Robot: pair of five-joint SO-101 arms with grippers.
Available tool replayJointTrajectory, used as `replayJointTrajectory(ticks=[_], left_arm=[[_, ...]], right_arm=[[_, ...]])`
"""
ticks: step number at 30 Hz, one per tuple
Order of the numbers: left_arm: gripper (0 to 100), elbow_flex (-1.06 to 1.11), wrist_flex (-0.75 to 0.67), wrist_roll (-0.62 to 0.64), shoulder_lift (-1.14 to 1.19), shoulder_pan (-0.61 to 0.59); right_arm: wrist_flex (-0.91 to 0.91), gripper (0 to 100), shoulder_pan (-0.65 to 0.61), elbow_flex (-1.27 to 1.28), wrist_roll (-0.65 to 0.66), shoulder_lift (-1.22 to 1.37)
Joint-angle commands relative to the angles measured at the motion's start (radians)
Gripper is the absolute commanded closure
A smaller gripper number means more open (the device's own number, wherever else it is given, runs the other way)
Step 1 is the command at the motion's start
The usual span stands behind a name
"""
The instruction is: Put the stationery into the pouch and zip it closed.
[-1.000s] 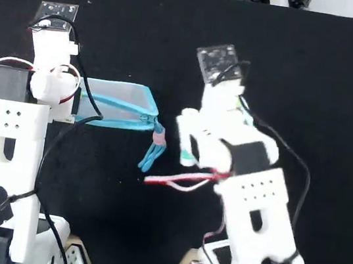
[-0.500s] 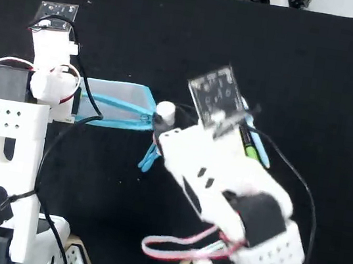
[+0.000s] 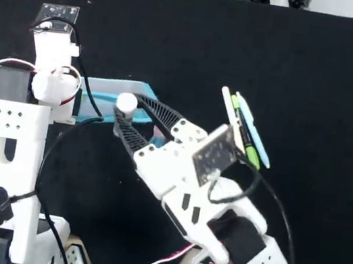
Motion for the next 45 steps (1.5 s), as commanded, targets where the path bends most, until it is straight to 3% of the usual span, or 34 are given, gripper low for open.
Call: replayJointTrajectory(ticks=[1, 11, 21, 35, 45], left_arm=[[97, 0.012, -0.009, 0.014, 0.002, 0.004], [97, 0.010, -0.009, 0.014, 0.002, 0.004], [97, 0.008, -0.009, 0.014, 0.002, 0.004], [97, 0.004, -0.009, 0.014, 0.000, 0.004], [97, 0.005, -0.009, 0.014, 0.000, 0.004]], right_arm=[[-0.180, 98.7, -0.011, 0.047, 0.005, -0.047], [-0.339, 98.7, -0.011, 0.168, 0.005, -0.047], [-0.655, 98.7, -0.006, 0.357, 0.012, -0.045], [-0.666, 98.7, -0.009, 0.461, 0.014, -0.033], [-0.721, 98.7, -0.009, 0.340, 0.012, 0.297]])
